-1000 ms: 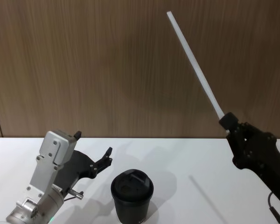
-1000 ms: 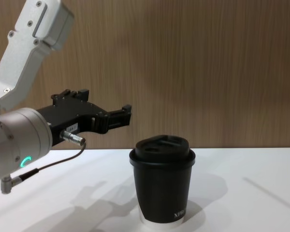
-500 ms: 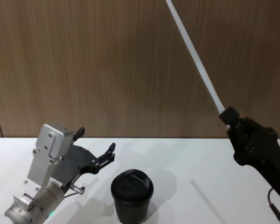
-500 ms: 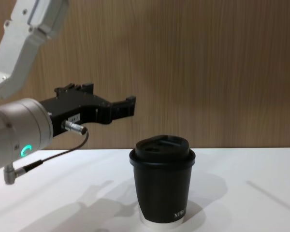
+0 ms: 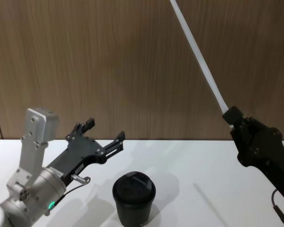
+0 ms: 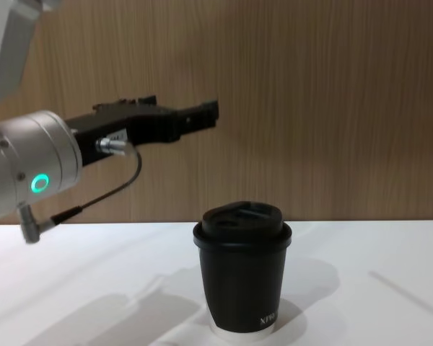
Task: Pick up the straw with one hand, pass it to the other hand, and insert it into the cup.
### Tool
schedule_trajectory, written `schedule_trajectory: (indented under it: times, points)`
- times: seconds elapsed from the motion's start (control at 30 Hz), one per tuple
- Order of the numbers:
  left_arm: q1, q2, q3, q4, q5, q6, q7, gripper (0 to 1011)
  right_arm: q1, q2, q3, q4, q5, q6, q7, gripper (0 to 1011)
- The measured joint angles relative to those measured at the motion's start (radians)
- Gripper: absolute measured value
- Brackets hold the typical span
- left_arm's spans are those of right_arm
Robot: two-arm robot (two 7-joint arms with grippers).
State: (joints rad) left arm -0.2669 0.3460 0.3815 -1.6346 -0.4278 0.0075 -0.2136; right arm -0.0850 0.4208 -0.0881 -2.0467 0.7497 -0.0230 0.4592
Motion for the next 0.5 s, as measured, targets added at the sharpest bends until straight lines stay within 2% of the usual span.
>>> schedule_trajectory:
  times: [0.5]
  points:
    - [-0.039, -0.051, -0.043, 0.024, -0.223, 0.003, -0.172, 1002, 0.0, 0.0, 0.0, -0.002, 0.002, 0.0, 0.001, 6]
